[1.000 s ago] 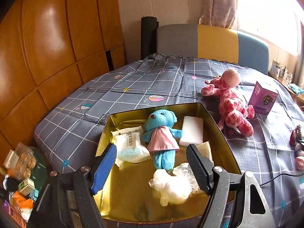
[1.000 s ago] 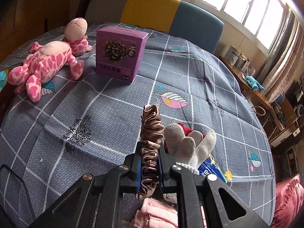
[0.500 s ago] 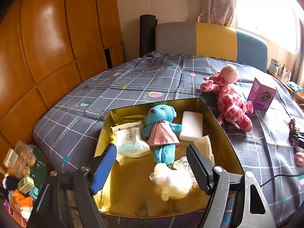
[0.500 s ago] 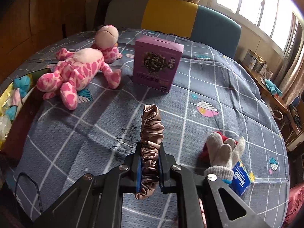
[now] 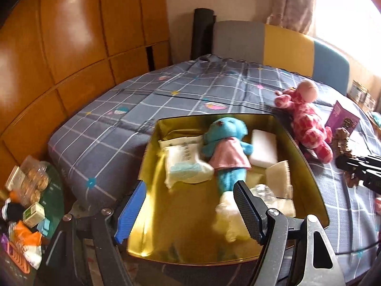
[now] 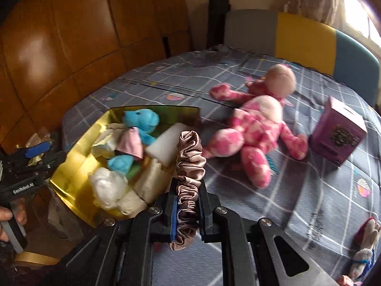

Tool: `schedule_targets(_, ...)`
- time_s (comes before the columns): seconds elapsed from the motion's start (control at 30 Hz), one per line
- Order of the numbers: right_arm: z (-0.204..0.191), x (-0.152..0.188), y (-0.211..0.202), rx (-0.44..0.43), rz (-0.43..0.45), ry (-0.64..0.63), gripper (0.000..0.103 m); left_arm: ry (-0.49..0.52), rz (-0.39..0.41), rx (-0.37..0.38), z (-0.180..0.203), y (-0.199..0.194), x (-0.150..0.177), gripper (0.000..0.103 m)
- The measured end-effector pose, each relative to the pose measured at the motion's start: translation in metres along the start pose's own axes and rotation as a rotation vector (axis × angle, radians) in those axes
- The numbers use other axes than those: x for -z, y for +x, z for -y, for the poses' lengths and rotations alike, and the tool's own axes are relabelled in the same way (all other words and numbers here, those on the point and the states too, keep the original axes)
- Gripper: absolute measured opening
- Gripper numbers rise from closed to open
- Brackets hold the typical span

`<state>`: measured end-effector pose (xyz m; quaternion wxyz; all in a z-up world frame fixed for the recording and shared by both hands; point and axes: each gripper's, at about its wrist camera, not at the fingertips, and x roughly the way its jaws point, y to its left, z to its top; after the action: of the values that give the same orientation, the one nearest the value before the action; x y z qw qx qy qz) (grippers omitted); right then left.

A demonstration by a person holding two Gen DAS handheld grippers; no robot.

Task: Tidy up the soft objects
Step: 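Carry the scrunchie into the gold tray and open the right tool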

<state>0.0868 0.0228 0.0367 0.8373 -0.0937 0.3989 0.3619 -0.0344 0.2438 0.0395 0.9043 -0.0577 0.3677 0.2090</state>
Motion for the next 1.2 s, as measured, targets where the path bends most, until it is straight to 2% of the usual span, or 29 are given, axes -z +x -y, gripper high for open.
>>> schedule_targets(0.17, -0.053, -0.023, 0.037, -0.091, -0.034, -0.05, 0.012, -0.048, -0.01, -0.021, -0.019, 0.004, 0.004, 0.076)
schedule_targets(0.27, -0.073, -0.029, 0.073, -0.118, -0.106, -0.05, 0.013, -0.059, -0.012, -0.015, -0.023, 0.005, 0.005, 0.076)
schedule_targets(0.37, -0.081, -0.029, 0.109, -0.08, -0.176, -0.043, 0.015, -0.064, -0.018, -0.007, -0.026, 0.006, 0.008, 0.076)
schedule_targets(0.47, -0.078, -0.022, 0.129, -0.069, -0.238, -0.014, 0.019, -0.059, -0.025, 0.002, -0.024, 0.009, 0.009, 0.076)
schedule_targets(0.53, -0.074, -0.017, 0.131, -0.065, -0.25, 0.002, 0.02, -0.059, -0.031, 0.011, -0.023, 0.01, 0.009, 0.076)
schedule_targets(0.63, -0.072, -0.017, 0.126, -0.06, -0.231, 0.0, 0.035, -0.055, -0.033, 0.015, -0.02, 0.011, 0.01, 0.076)
schedule_targets(0.67, -0.072, -0.016, 0.125, -0.06, -0.229, -0.001, 0.036, -0.055, -0.032, 0.016, -0.02, 0.01, 0.01, 0.076)
schedule_targets(0.87, -0.069, -0.011, 0.112, -0.059, -0.201, 0.015, 0.04, -0.054, -0.025, 0.015, -0.019, 0.009, 0.009, 0.076)
schedule_targets(1.2, -0.071, -0.007, 0.077, 0.019, -0.09, 0.0, 0.041, -0.046, -0.023, 0.026, -0.015, 0.007, 0.01, 0.077)
